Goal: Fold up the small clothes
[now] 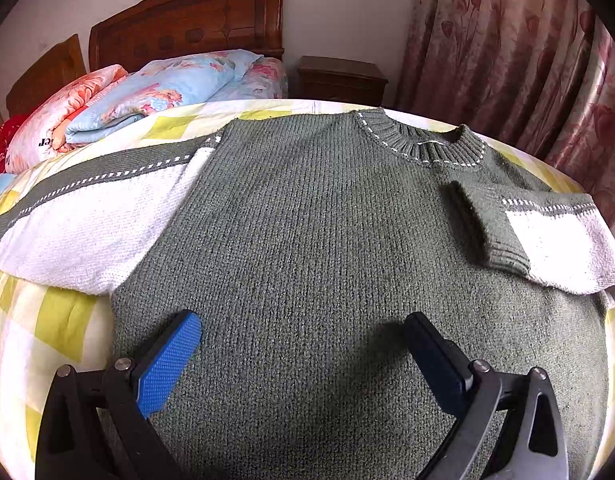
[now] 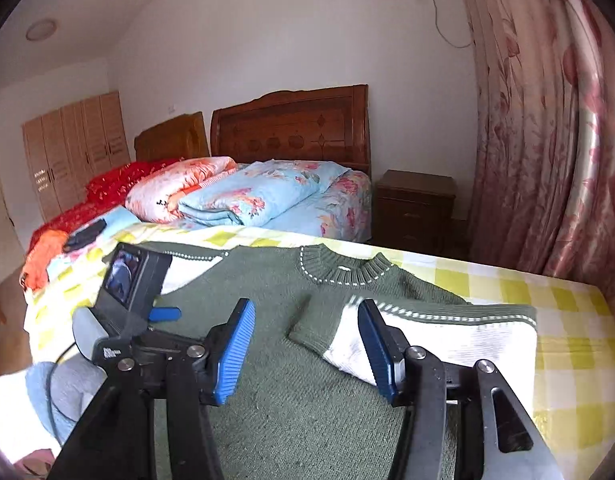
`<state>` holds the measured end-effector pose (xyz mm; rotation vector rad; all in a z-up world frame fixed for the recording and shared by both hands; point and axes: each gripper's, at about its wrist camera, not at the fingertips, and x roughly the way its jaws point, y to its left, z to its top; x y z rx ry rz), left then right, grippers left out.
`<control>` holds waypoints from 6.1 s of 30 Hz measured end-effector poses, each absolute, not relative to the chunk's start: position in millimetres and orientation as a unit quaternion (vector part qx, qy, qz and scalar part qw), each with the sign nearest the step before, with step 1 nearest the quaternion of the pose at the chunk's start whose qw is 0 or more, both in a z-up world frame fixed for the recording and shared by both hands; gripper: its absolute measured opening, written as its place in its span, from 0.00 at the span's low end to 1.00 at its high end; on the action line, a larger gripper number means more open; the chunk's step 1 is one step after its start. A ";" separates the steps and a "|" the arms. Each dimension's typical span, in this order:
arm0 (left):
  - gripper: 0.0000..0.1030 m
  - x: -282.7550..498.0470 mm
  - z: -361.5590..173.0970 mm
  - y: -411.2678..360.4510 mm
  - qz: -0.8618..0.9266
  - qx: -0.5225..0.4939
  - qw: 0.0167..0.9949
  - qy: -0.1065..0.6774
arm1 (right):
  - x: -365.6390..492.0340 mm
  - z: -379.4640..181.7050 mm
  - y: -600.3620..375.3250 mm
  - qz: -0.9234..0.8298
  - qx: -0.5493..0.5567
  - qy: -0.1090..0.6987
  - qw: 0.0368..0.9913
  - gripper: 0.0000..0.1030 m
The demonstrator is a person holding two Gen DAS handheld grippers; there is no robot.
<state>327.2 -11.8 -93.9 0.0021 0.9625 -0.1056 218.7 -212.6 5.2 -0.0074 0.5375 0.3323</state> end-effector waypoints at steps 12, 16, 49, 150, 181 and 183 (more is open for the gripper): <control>0.70 358.7 -63.1 -25.4 -0.249 -0.207 0.805 0.497 | 176.6 -87.0 -231.7 0.105 -0.010 0.394 0.913 1.00; 0.69 376.7 -69.4 -71.7 -0.261 -0.168 0.795 0.521 | 180.0 -95.5 -230.5 0.089 -0.014 0.405 0.910 1.00; 0.17 343.1 -94.8 61.5 -0.161 -0.179 0.861 0.448 | 176.7 -92.1 -291.9 0.041 0.160 0.374 0.913 1.00; 0.29 290.9 -117.6 342.4 0.092 -0.512 0.800 0.297 | 223.5 -98.0 -201.8 0.031 -0.005 0.438 0.898 1.00; 0.24 326.0 -1.0 4.7 -0.331 -0.213 0.854 0.340 | 190.0 -71.2 -259.8 0.038 0.177 0.301 0.936 1.00; 0.24 315.7 -4.7 20.2 -0.295 -0.218 0.867 0.336 | 190.2 -71.0 -260.0 0.039 0.177 0.300 0.936 1.00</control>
